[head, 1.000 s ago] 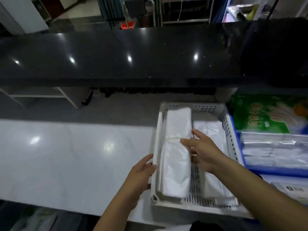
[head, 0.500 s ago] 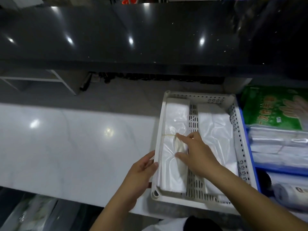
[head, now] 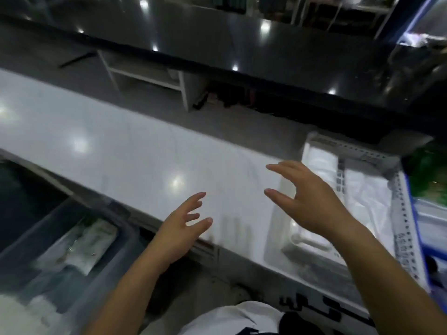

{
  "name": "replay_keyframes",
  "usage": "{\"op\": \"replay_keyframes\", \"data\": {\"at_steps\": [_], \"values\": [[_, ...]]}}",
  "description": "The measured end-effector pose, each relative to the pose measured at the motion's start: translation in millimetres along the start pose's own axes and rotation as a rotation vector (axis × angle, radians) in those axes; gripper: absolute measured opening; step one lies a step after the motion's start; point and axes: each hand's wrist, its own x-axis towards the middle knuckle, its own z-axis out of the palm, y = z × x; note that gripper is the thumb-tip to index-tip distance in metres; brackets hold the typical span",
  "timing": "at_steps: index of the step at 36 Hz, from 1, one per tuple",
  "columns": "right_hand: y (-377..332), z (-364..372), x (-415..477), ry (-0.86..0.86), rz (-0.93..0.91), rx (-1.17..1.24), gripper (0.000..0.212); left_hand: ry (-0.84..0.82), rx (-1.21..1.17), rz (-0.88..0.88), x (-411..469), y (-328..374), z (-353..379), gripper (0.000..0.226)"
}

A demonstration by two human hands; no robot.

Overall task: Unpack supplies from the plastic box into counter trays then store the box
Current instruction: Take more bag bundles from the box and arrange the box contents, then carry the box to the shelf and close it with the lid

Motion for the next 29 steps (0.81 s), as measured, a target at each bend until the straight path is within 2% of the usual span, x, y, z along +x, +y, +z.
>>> {"op": "replay_keyframes", "data": {"at_steps": [6,9,15,20,24,27,29], "values": [[-142.9,98.2,-32.5,-0.221,-0.314,0.153,0.064,0.265,0.076,-0.019,-87.3,-101.0,-89.3,0.07],[-183.5,166.3,-48.0,-0.353,-0.399,0.107,0.07,0.416,0.186,-0.161,-136.4,-158.4,-119.6,0.079],[-224.8,273.2,-77.3,-0.729,-0.385,-0.129,0.075,0.548,0.138,-0.453,-227.0,-253.7,-164.8,0.083],[-249.7,309.0,-67.6,-0.826,-0.391,-0.199,0.077,0.587,0.011,-0.64,-261.5,-301.2,-194.4,0.087],[-276.0,340.8,-31.2,-0.861,-0.395,-0.302,0.076,0.657,-0.089,-0.679,-263.1,-319.8,-226.7,0.078],[-291.7,373.6,2.7,-0.903,-0.374,-0.341,0.074,0.7,-0.168,-0.66,-253.7,-328.5,-258.3,0.044],[-298.5,401.4,23.0,-0.903,-0.359,-0.342,0.071,0.716,-0.231,-0.667,-243.2,-332.8,-279.7,0.048]]}}
